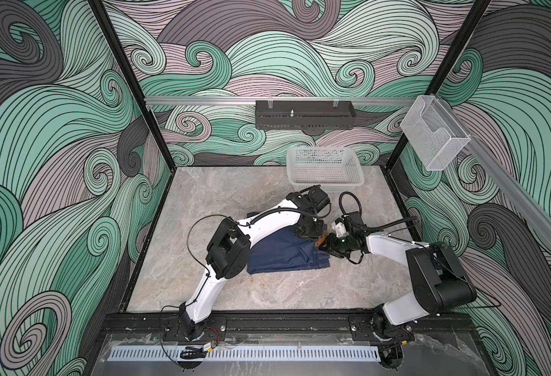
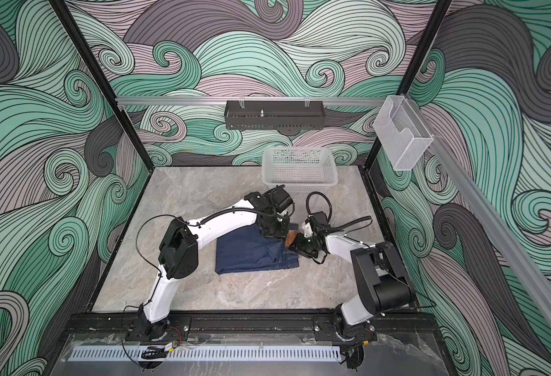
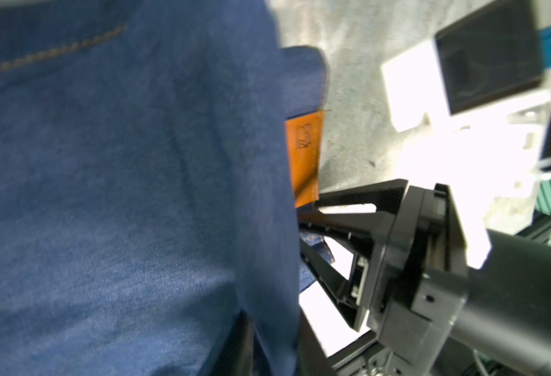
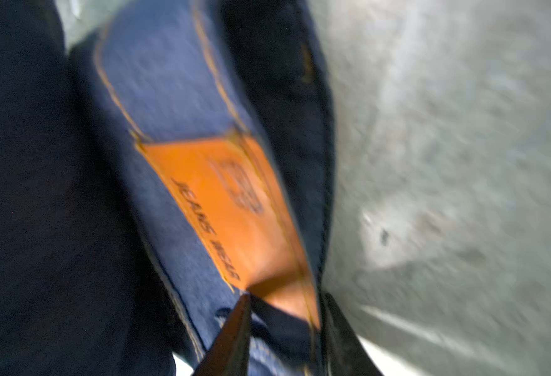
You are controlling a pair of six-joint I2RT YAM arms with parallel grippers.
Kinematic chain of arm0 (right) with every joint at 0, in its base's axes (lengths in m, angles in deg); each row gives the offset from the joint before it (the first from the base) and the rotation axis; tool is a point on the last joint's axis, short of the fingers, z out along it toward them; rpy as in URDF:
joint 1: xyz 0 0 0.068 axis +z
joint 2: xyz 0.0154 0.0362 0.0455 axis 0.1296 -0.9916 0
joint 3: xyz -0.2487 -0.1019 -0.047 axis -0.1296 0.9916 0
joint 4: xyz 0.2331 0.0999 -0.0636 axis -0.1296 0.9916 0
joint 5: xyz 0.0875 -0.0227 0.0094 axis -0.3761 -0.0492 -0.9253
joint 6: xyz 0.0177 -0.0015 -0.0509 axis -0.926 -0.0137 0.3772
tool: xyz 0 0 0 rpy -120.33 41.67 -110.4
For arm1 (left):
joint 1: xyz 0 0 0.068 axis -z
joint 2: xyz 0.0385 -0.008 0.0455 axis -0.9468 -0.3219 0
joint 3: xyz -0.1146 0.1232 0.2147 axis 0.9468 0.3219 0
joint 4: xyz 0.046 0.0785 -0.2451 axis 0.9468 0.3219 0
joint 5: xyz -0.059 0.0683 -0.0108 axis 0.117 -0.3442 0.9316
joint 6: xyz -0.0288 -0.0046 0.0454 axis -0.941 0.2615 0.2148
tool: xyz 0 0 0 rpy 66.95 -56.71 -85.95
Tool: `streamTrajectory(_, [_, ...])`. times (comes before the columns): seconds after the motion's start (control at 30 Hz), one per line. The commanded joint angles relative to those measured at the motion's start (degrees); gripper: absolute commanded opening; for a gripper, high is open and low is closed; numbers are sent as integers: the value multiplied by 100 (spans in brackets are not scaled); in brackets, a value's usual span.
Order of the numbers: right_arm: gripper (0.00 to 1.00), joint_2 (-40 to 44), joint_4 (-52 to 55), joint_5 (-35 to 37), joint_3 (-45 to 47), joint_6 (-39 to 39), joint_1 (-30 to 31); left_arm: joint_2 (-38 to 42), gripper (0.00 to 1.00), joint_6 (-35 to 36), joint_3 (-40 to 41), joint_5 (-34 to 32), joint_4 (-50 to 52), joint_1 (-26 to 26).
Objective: Fold and stack the trousers
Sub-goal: Fold the trousers at the center of the table, then move the trousers to the center of the table.
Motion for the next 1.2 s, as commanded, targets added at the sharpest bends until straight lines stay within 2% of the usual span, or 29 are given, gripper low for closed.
streamTrajectory(0.0, [41,327,513,283,48,21,-46,258,34,-40,-219,222,-153,61])
streamTrajectory(0.1, [47,684,739,469,14,116,-182,451,42,-37,-243,327,-216,61])
streamTrajectory(0.23, [56,1308,1428,956,-65,179,-423,912,44,5,-229,236,-209,56])
streamTrajectory(0.3, [59,1799,1671,1241,-110,219,-459,1237,46,80,-130,52,-182,38])
streamTrajectory(0.4, [61,2242,1805,1240,-227,249,-393,1768,49,203,315,-165,-179,-72])
streamTrajectory(0.6, [68,1641,2089,1112,-881,344,97,2810,57,244,1927,-478,-375,-661])
streamTrajectory(0.83, [68,692,1866,1158,-1318,249,516,3662,61,480,3306,-437,-130,-1722])
streamTrajectory(0.93, [60,264,1823,1089,-1506,246,612,3913,61,633,3621,-443,-63,-2050])
streamTrajectory(1.1, [3,0,1783,1287,-1509,268,559,4137,62,817,3791,-439,91,-2316])
streamTrajectory(1.17, [0,70,1780,1368,-1432,313,426,4169,62,885,3784,-449,173,-2351])
